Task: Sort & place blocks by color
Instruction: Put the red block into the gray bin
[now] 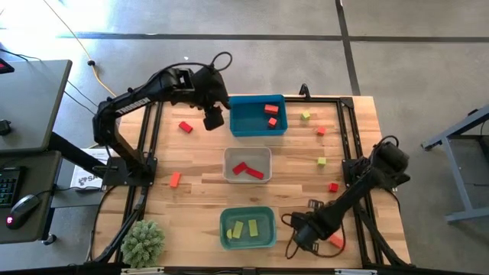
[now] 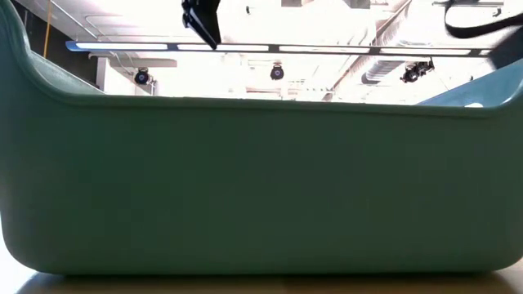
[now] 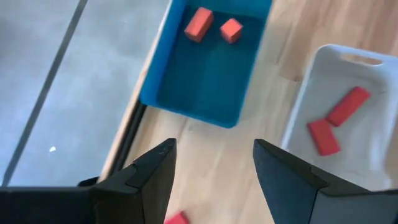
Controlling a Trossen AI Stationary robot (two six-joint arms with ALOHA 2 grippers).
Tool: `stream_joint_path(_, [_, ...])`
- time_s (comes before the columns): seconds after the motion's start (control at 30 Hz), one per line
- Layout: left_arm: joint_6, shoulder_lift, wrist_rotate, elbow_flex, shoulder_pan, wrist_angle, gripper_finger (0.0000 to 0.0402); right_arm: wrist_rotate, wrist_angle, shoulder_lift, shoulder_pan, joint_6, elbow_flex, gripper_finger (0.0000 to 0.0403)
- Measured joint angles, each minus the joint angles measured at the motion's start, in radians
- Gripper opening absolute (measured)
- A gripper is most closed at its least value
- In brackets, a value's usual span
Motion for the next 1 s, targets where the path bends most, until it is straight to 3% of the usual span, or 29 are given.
stream_joint_path(0.3, [0.093,0.000,0.000,0.000,0.134,0.000,0.0204,0.097,-0.123,-0.128,-0.163,-0.002,0.000,0.0103])
stream_joint_path(0.67, [0.090,0.000,0.001,0.000,0.260,0.000,0.0204,0.261,-0.108,-0.297,-0.426,-0.113,0.000,0.0103])
stream_joint_path(1.0, [0.090,0.000,0.002,0.000,0.324,0.011,0.0204,0.241,0.170,-0.330,-0.646,-0.447,0.000,0.0103])
